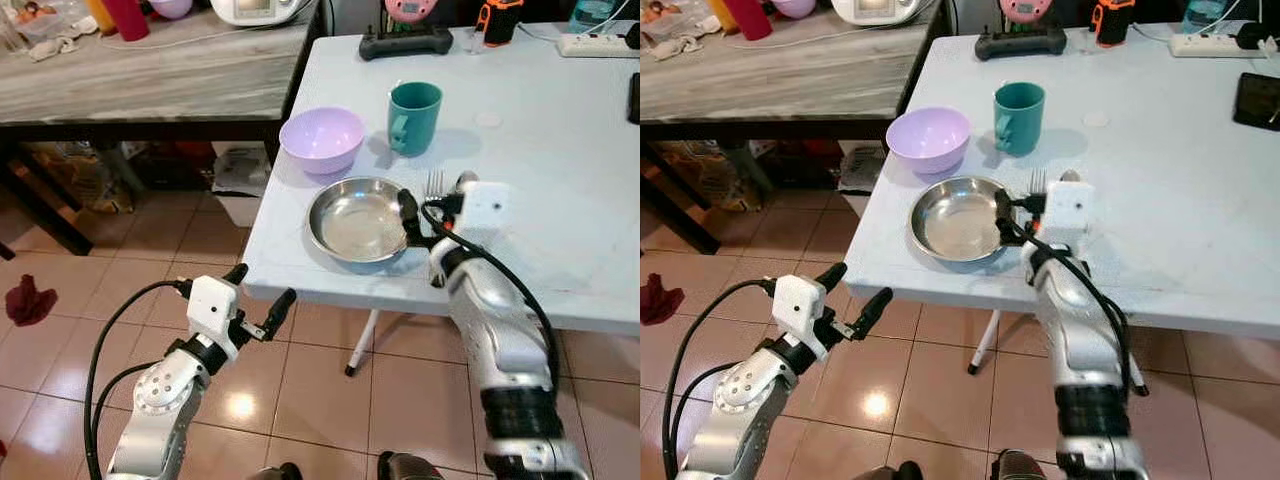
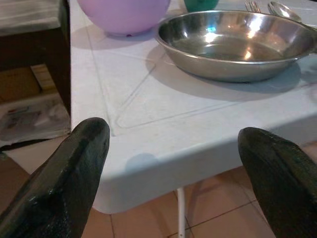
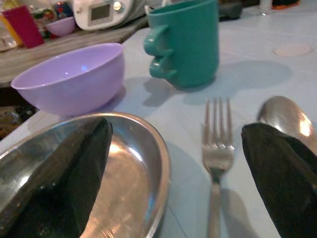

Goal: Setting the table

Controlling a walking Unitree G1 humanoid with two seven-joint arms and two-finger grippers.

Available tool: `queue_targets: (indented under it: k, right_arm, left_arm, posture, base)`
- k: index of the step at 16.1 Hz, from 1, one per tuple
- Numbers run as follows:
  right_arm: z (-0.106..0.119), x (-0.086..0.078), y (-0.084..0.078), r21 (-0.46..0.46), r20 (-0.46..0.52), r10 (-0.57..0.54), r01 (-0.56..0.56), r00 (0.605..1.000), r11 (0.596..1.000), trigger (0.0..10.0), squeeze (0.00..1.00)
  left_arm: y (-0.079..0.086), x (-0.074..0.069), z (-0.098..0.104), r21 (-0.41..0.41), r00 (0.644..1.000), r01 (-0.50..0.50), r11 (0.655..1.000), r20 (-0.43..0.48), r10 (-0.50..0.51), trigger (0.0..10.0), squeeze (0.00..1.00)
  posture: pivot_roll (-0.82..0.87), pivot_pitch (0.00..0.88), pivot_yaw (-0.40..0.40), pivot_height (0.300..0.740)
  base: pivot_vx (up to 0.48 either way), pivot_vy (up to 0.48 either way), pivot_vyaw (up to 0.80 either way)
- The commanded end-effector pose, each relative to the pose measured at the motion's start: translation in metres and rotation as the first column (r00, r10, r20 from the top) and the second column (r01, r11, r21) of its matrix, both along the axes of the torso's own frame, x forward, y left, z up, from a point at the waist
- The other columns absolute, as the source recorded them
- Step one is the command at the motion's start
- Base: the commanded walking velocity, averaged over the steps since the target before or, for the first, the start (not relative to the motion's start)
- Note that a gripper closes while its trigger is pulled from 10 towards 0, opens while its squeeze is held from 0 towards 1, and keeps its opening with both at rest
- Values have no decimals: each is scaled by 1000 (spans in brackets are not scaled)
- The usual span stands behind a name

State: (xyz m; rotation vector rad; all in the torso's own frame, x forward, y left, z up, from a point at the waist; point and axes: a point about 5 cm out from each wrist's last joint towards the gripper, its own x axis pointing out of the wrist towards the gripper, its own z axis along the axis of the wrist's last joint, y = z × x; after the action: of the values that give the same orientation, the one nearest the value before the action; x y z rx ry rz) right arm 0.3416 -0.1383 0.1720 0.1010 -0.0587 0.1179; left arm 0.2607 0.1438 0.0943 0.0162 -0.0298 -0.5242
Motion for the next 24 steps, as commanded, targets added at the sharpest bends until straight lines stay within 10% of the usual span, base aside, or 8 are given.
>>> queue_targets:
  k: [1, 6, 9, 14, 17, 20, 22, 24]
  right_arm:
    - [-1, 3, 11, -19, -24, 29, -30, 999, 999, 10000, 0]
    - [-5, 8, 26, -11, -63, 81, -82, 995, 997, 10000, 0]
    - [-7, 12, 30, -5, -87, 92, -92, 992, 996, 0, 0]
    - [-17, 12, 37, -15, -150, 121, -125, 981, 992, 275, 0]
    - [-15, 10, 36, -10, -142, 114, -116, 983, 993, 10000, 0]
    - [-20, 10, 35, -11, -161, 111, -114, 981, 993, 10000, 925]
    - [-22, 9, 36, 0, -184, 115, -118, 976, 993, 10000, 0]
    - [-27, 8, 35, 5, -225, 105, -107, 969, 994, 10000, 0]
  left_arm:
    - [1, -3, 0, 8, 1000, 12, 1000, -4, -12, 10000, 0]
    - [-10, -1, 14, 1, 996, 75, 997, 47, -75, 10000, 0]
    - [-11, 0, 13, 4, 996, 72, 997, 44, -72, 10000, 0]
    - [-12, -2, 11, 5, 997, 69, 998, 38, -69, 10000, 0]
    - [-11, -3, 11, 3, 997, 60, 998, 38, -60, 10000, 0]
    - [-12, -3, 10, 4, 998, 58, 998, 37, -58, 10000, 0]
    - [-11, -3, 11, 7, 998, 57, 998, 37, -58, 10000, 0]
    - [-11, -4, 12, 13, 997, 64, 998, 36, -65, 10000, 0]
  posture:
    - [-207, 186, 120, 740]
    - [-209, 185, 114, 740]
    - [-211, 179, 107, 740]
    - [-213, 173, 78, 740]
    - [-211, 171, 72, 740]
    - [-211, 165, 77, 740]
    - [-219, 170, 71, 740]
    - [-221, 179, 54, 740]
  base:
    - [0, 0, 0]
    - [0, 0, 0]
    - [0, 0, 0]
    - [0, 0, 0]
    - [0, 0, 0]
    - [0, 0, 0]
    - [0, 0, 0]
    - [0, 0, 0]
